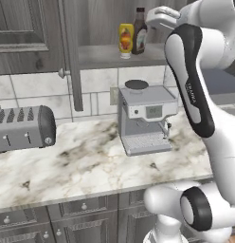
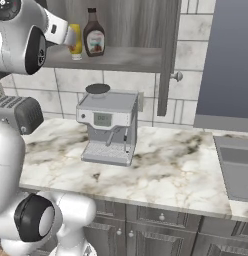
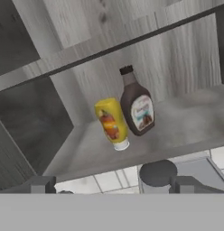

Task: Move the syrup bottle and mustard from the cabinet to the dining counter.

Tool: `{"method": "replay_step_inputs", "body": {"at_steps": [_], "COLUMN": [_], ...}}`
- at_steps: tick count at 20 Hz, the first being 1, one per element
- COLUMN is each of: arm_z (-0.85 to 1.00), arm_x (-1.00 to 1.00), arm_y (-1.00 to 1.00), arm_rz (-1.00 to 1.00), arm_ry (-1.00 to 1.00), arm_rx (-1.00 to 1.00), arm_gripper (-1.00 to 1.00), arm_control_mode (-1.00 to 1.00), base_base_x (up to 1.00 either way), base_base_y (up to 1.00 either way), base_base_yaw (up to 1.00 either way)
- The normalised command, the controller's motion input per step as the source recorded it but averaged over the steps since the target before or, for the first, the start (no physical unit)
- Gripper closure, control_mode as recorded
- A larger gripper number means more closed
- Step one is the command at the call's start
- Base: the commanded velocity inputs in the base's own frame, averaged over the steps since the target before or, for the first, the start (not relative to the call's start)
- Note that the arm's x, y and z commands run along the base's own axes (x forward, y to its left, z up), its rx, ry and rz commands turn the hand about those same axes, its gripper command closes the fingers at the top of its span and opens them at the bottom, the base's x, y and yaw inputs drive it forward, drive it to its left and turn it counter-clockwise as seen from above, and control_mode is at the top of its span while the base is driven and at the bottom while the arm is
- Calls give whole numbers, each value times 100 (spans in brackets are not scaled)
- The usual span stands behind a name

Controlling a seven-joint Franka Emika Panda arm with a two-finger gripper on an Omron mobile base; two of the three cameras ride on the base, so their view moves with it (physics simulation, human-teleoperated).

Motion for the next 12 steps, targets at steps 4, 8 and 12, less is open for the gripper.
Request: {"method": "replay_step_inputs", "body": {"at_steps": [4, 8, 12], "arm_z": [0, -4, -5], "arm_x": [49, 50, 43], "arm_y": [-1, 0, 0], "arm_rz": [0, 0, 1], "arm_ry": [0, 0, 0], "arm_rx": [-3, -3, -2], "arm_gripper": [-100, -100, -100], "arm_control_mode": [-100, -100, -100], "base_base_x": [0, 0, 0], "base_base_y": [0, 0, 0], "base_base_yaw": [0, 0, 0]}}
